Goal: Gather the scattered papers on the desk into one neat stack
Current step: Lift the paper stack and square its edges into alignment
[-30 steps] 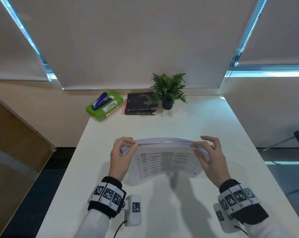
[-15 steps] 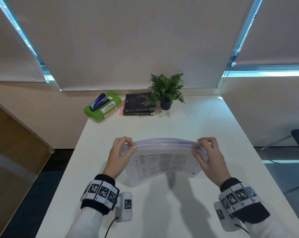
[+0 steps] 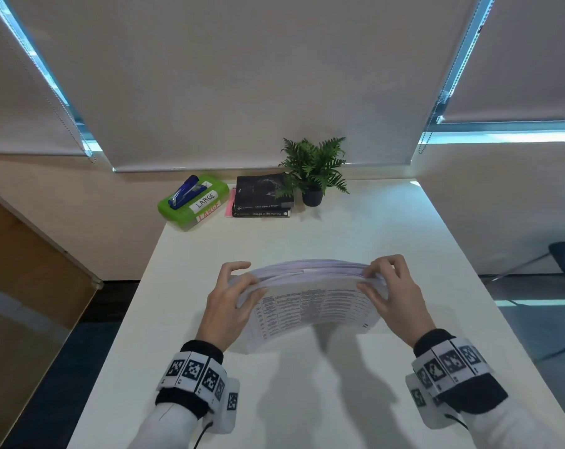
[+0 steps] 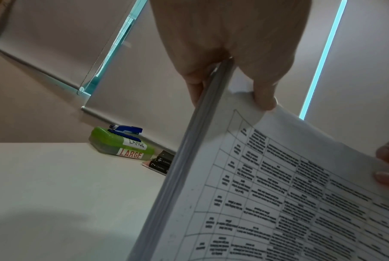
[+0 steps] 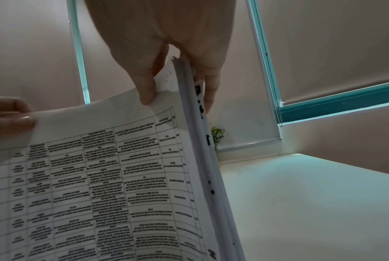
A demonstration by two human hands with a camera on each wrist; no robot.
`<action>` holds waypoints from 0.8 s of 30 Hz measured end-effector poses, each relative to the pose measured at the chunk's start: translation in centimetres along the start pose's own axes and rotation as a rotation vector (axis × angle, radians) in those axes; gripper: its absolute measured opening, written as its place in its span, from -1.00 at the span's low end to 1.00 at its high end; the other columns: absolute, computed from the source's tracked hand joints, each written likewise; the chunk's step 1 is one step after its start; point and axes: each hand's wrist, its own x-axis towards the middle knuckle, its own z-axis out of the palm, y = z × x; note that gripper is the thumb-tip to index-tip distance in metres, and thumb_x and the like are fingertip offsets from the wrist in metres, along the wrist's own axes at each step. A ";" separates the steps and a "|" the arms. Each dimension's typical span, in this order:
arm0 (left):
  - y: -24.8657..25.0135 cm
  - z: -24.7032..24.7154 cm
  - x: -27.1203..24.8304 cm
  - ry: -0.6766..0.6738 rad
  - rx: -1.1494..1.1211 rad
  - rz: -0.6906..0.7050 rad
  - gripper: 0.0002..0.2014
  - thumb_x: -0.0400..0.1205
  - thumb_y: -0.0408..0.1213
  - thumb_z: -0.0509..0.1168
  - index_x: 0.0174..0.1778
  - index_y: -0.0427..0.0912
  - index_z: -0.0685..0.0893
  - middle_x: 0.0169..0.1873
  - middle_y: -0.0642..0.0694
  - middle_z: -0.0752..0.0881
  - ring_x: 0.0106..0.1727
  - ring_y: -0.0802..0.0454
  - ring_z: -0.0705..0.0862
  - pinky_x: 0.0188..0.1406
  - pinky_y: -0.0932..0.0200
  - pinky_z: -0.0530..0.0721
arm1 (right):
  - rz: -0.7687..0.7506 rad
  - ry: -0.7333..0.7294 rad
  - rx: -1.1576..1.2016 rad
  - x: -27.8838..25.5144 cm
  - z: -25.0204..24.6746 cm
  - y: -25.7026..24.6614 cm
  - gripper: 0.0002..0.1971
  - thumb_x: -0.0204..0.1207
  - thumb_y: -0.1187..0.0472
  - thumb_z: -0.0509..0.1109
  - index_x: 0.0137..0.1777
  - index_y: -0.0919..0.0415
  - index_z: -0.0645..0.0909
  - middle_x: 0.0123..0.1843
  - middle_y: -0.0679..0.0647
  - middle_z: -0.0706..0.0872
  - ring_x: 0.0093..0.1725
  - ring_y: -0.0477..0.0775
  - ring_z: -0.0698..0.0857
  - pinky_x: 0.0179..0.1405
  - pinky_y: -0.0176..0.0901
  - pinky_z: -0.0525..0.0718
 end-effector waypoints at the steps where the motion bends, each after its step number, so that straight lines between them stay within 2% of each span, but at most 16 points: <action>1: -0.1 0.0 0.1 -0.003 -0.009 -0.008 -0.86 0.58 -0.11 0.34 -0.17 -0.11 0.68 0.19 0.08 0.49 0.01 0.39 0.55 -0.03 0.18 0.52 | 0.000 0.003 -0.006 0.0 0.0 0.0 -0.85 0.45 0.23 0.48 -0.08 0.20 0.57 -0.01 -0.08 0.45 -0.09 -0.13 0.53 -0.37 -0.53 0.41; 6: -0.5 -0.1 0.8 -0.063 -0.050 -0.066 -0.82 0.59 -0.13 0.33 -0.26 -0.14 0.66 0.20 0.07 0.49 0.03 0.26 0.63 0.06 0.17 0.54 | -0.002 -0.003 -0.024 -0.1 -0.1 0.0 -0.84 0.45 0.20 0.49 -0.15 0.24 0.56 -0.05 -0.11 0.44 -0.13 -0.52 0.52 -0.40 -0.57 0.35; 9: -0.5 -0.6 1.0 -0.115 -0.039 -0.053 -0.81 0.61 -0.13 0.30 -0.31 -0.06 0.63 0.19 0.08 0.49 0.15 0.33 0.57 0.09 0.17 0.49 | -0.001 -0.032 -0.051 -0.1 -0.2 0.1 -0.83 0.46 0.18 0.47 -0.18 0.25 0.55 -0.08 -0.11 0.44 -0.13 -0.44 0.52 -0.40 -0.57 0.33; 12: -0.3 -0.8 1.0 -0.145 -0.020 -0.058 -0.82 0.60 -0.11 0.30 -0.33 0.12 0.59 0.17 0.12 0.50 0.14 0.46 0.52 0.07 0.28 0.45 | 0.013 -0.043 -0.027 0.2 -0.4 0.3 -0.84 0.47 0.17 0.46 -0.19 0.24 0.56 -0.12 -0.08 0.48 -0.19 -0.33 0.56 -0.36 -0.54 0.42; 14: -0.1 -0.8 0.8 -0.069 -0.060 -0.063 -0.91 0.56 -0.14 0.37 -0.25 0.12 0.63 0.11 0.12 0.54 0.12 0.44 0.56 0.06 0.44 0.46 | 0.032 -0.034 0.035 0.3 -0.5 0.3 -0.88 0.47 0.20 0.46 -0.17 0.19 0.56 -0.13 -0.06 0.53 -0.20 -0.24 0.57 -0.23 -0.50 0.42; 15: 0.1 -0.7 0.7 -0.018 -0.105 -0.067 -0.92 0.54 -0.18 0.41 -0.15 0.08 0.63 0.08 0.11 0.57 0.11 0.39 0.58 0.08 0.46 0.48 | 0.055 -0.025 0.090 0.2 -0.5 0.2 -0.88 0.47 0.23 0.46 -0.13 0.14 0.54 -0.13 -0.08 0.56 -0.14 -0.26 0.58 -0.18 -0.50 0.42; 17: 0.2 -0.2 0.0 0.063 -0.249 -0.165 -0.74 0.53 -0.29 0.42 0.05 0.03 0.52 0.08 0.08 0.61 0.09 0.24 0.61 0.07 0.32 0.55 | 0.166 -0.006 0.265 -0.1 -0.4 0.2 -0.73 0.46 0.29 0.46 0.04 0.07 0.45 -0.06 -0.15 0.58 -0.02 -0.31 0.58 -0.09 -0.52 0.47; 20: 0.7 0.5 -0.6 0.112 -0.543 -0.410 -0.59 0.55 -0.39 0.38 0.20 0.02 0.39 0.03 -0.01 0.62 -0.03 0.06 0.61 -0.04 0.22 0.58 | 0.381 -0.036 0.592 -0.3 -0.4 0.6 -0.53 0.43 0.30 0.51 0.28 0.10 0.41 -0.01 0.00 0.60 -0.01 -0.08 0.62 -0.06 -0.35 0.57; 22: 1.2 1.0 -0.7 0.117 -0.695 -0.494 -0.67 0.56 -0.40 0.35 0.14 -0.02 0.45 -0.04 -0.03 0.61 -0.07 0.04 0.60 -0.14 0.23 0.56 | 0.459 -0.077 0.791 -0.2 -0.2 0.9 -0.58 0.37 0.26 0.54 0.20 0.26 0.53 -0.05 0.03 0.67 -0.08 0.01 0.66 -0.14 -0.31 0.62; 24: 1.9 1.5 -0.4 0.136 -0.731 -0.523 -0.81 0.61 -0.44 0.27 0.04 -0.10 0.48 -0.12 -0.02 0.62 -0.11 0.09 0.61 -0.20 0.28 0.56 | 0.507 -0.081 0.932 -0.1 0.2 0.8 -0.67 0.41 0.31 0.51 0.09 0.45 0.53 -0.15 0.00 0.71 -0.13 -0.01 0.69 -0.19 -0.29 0.60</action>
